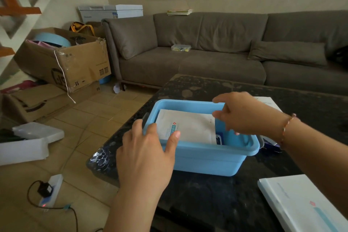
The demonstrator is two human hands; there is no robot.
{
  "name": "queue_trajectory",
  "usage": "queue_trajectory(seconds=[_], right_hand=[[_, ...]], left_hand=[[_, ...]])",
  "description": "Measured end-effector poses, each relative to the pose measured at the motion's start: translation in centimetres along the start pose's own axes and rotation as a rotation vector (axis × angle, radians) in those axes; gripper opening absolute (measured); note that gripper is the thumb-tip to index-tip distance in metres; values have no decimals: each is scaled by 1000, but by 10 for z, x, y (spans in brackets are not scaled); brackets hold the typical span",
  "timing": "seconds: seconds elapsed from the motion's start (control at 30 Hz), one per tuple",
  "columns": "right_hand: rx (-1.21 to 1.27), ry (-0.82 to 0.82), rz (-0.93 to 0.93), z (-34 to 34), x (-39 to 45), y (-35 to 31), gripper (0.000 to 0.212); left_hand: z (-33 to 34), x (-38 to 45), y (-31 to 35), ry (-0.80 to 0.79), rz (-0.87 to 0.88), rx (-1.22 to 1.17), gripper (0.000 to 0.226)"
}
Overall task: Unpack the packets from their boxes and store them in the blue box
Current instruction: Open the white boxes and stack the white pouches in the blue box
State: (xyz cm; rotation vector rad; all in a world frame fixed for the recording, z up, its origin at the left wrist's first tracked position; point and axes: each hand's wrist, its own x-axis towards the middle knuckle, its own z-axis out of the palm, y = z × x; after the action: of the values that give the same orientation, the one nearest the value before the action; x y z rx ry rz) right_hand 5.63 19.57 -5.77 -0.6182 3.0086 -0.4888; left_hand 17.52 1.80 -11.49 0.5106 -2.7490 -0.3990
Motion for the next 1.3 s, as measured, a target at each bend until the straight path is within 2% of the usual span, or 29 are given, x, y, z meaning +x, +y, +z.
queue_trajectory(seconds=[0.1,0.2,0.23,0.27,0.33,0.37,0.43,0.53,0.63,0.7,0.73,0.8,0.93,1.1,1.3], right_hand=[[24,199,-57,-4,-8,7,37],[79,451,-98,-10,-40,23,29],[104,523,-116,-8,-58,30,25],[122,588,-144,-3,-78,41,20],[89,653,-182,17,-120,64,6],[61,650,-164,31,-140,75,16],[1,526,-116,57,-170,95,39],[-193,324,-156,86,-194,120,44],[-262,260,-189,88,-200,133,59],[-256,313,-265,83,-204,135,38],[-241,311,-282,81,-205,135,36],[-204,331,-265,85,-207,136,47],[-199,419,-279,94,-210,138,42],[-223,461,-282,99,-209,150,49],[-134,692,-205,110,-211,147,27]], left_hand=[[0,0,3,137,47,-118,69],[-2,-8,12,436,275,-374,39],[-2,-13,16,472,375,-457,33],[0,-20,22,450,472,-540,28],[13,-37,33,286,605,-639,20],[22,-45,38,192,636,-620,16],[40,-58,50,-22,671,-429,16],[63,-68,58,-248,689,-249,13],[77,-71,68,-413,749,-219,22],[84,-75,74,-418,824,-213,32],[88,-78,76,-408,854,-213,35],[97,-82,79,-392,897,-225,39],[106,-84,83,-351,912,-263,41],[107,-86,86,-293,936,-444,43],[120,-87,95,-183,982,-518,40]])
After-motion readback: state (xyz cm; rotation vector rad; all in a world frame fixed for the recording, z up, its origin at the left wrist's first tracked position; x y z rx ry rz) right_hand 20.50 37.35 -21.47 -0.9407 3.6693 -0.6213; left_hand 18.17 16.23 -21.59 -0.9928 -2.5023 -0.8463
